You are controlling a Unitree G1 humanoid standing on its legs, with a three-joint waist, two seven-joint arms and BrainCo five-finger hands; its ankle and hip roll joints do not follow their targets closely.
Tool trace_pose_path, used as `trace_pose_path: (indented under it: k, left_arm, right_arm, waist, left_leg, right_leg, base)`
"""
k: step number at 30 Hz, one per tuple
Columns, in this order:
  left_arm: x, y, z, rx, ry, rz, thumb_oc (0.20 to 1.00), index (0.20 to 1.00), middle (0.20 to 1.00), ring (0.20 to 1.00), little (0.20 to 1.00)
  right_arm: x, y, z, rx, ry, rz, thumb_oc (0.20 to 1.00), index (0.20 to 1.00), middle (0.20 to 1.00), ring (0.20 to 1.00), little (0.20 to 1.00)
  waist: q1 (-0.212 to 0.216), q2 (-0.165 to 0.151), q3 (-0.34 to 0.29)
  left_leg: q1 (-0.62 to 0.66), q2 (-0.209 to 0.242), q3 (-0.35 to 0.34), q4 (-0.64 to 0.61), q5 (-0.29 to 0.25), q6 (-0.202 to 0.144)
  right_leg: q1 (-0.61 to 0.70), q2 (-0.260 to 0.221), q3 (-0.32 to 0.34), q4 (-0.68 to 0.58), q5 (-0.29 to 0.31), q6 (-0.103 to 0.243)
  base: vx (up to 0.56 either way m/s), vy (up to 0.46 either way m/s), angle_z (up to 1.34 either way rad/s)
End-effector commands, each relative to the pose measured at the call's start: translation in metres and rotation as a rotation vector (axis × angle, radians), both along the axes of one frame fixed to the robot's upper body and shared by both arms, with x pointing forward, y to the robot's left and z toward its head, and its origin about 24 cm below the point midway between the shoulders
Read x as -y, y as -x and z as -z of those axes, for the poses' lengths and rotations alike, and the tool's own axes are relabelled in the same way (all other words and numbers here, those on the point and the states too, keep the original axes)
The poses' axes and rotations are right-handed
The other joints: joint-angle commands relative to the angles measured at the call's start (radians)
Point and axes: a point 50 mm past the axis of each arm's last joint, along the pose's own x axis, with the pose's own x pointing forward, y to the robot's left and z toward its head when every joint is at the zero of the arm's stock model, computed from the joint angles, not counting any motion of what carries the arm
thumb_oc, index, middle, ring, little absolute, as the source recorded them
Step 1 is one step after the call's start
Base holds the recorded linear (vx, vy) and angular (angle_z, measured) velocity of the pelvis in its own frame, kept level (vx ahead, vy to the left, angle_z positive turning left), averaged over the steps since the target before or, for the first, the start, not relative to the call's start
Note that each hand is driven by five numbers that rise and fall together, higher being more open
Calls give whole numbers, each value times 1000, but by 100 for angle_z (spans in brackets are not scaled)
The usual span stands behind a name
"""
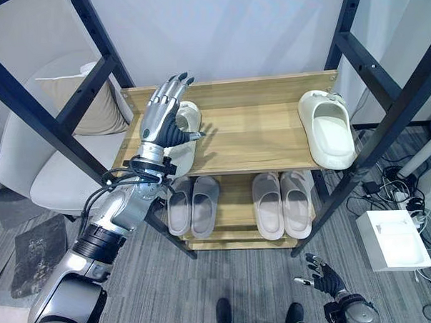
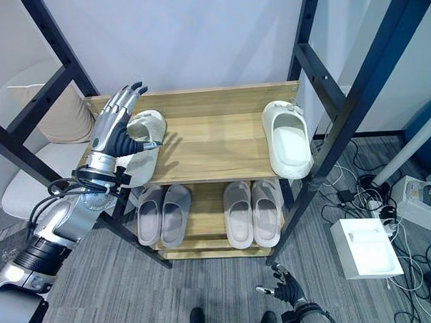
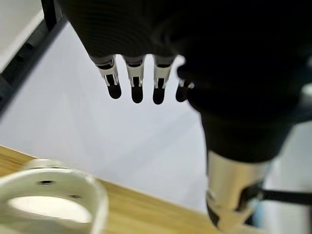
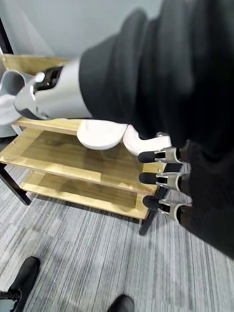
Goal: Arrange the slippers neatly on the shoe rack.
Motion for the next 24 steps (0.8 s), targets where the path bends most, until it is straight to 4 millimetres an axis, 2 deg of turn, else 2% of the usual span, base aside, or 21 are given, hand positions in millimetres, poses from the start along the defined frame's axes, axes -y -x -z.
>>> trace_pose_path:
  k: [1, 2, 3, 6, 8, 14, 24]
  left_arm:
    - [-19, -15, -57, 219, -97, -161, 1000, 1000, 1000, 1000, 1000]
    - [-19, -16, -58, 220, -98, -161, 1000, 1000, 1000, 1000, 1000]
    - [-30, -19, -60, 217, -136, -221, 1000, 1000, 1000, 1000, 1000]
    - [-39, -20, -63, 218, -181, -274, 1000, 1000, 1000, 1000, 1000]
    - [-47, -21, -73, 236, -223, -325, 1000, 1000, 1000, 1000, 1000]
    - [-57, -27, -79, 226, -309, -409, 1000, 1000, 1000, 1000, 1000]
    - [-74, -36, -71, 133, -482, -537, 1000, 1000, 1000, 1000, 1000]
  right_arm:
    - [-4, -23, -26, 172, -15, -28, 1000, 1000, 1000, 1000, 1000]
    - [-4, -24, -26, 173, -16, -27, 1000, 1000, 1000, 1000, 1000]
    - [-3, -23, -27, 178, -17, -24, 1000, 1000, 1000, 1000, 1000]
    - [-1, -22, -28, 181, -18, -17, 1000, 1000, 1000, 1000, 1000]
    - [2, -20, -29, 183, -16, -14, 1000, 1000, 1000, 1000, 1000]
    - [4, -23, -34, 206, -22, -3, 1000, 1000, 1000, 1000, 1000]
    - [6, -24, -38, 237, -57, 30, 1000, 1000, 1000, 1000, 1000]
  waist:
    - [-8, -33, 6]
    - [-7, -34, 6]
    - [-12, -35, 8]
    - [-17, -35, 9]
    - [-22, -37, 9]
    - [-33, -39, 15]
    - [-43, -49, 36]
  left_leg:
    - [66, -38, 8, -3, -105, -11]
    - [66, -38, 9, -3, -105, -12]
    - [66, -36, 15, -4, -107, -11]
    - [67, -37, 18, -5, -108, -10]
    - [65, -36, 22, -6, -110, -9]
    - [59, -34, 26, -7, -113, -7]
    - [44, -31, 39, -8, -115, -2]
  right_leg:
    - [14, 9, -14, 44, -75, 47]
    - [13, 9, -14, 44, -75, 47]
    - [9, 12, -7, 44, -76, 48]
    - [6, 13, -2, 44, -75, 48]
    - [-1, 15, 2, 44, -75, 50]
    - [-14, 19, 12, 44, -75, 51]
    - [-47, 27, 35, 49, -71, 54]
  base:
    - [18, 5, -18]
    - [30, 4, -14]
    - [31, 6, -8]
    - [33, 5, -6]
    - [52, 5, -6]
    - [32, 1, -8]
    - [16, -2, -5]
